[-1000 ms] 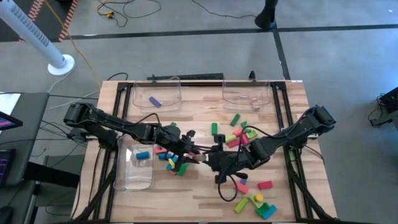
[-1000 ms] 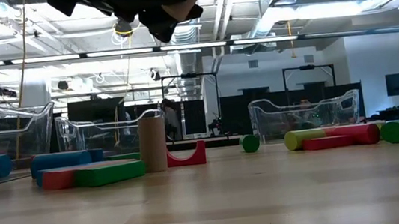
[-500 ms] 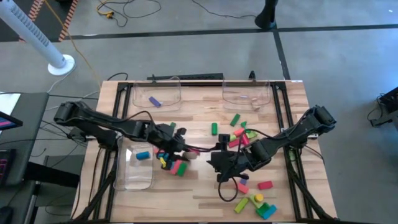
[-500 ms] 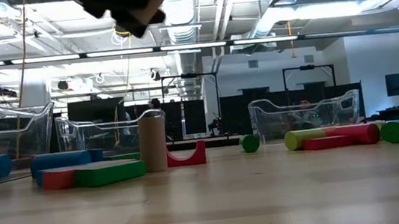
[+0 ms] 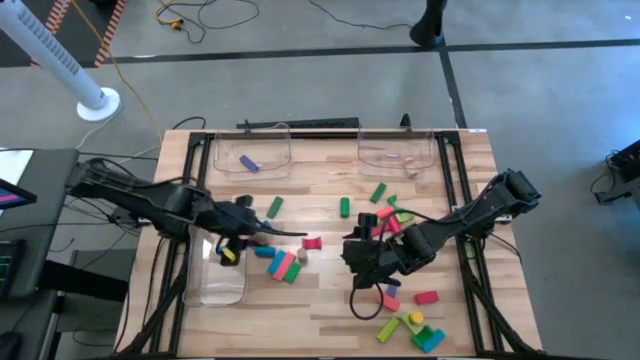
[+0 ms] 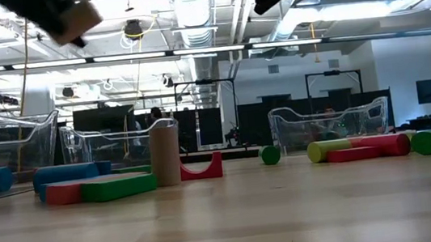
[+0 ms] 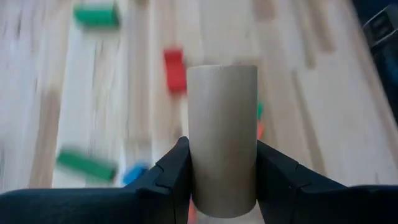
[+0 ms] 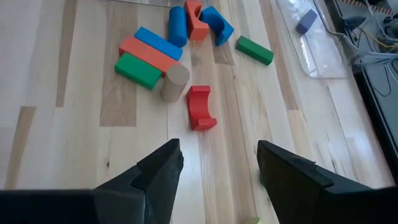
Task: Sort blocks by size
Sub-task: Put the brown cylindrical block into the bottom left transparent bin
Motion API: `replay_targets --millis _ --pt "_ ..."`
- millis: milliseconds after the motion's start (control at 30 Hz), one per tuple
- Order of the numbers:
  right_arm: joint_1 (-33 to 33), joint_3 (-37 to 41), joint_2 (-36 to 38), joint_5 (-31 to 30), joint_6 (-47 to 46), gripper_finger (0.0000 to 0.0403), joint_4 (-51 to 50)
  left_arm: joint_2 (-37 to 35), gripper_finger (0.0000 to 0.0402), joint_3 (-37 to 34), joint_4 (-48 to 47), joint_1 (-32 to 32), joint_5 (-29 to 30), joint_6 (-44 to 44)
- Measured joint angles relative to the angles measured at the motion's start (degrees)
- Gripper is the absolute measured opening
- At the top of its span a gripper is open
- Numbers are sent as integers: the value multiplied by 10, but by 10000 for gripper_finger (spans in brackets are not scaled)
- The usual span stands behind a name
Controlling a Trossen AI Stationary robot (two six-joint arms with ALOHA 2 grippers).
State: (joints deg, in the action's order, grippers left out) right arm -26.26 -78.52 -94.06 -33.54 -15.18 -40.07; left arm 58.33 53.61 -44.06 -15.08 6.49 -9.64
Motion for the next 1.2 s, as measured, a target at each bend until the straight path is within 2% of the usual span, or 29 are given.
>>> replay_targets --millis 333,467,700,1200 --pt "0 0 0 1 0 244 -3 -2 130 -12 -214 -32 16 -146" --pt "0 0 0 5 0 244 -4 -3 130 -33 -256 -42 17 -203" --pt "-7 0 0 6 -1 244 -4 -3 130 -85 -233 -74 -6 -254" --pt "-11 0 0 6 -5 244 -9 -3 135 -196 -92 -115 -50 -317"
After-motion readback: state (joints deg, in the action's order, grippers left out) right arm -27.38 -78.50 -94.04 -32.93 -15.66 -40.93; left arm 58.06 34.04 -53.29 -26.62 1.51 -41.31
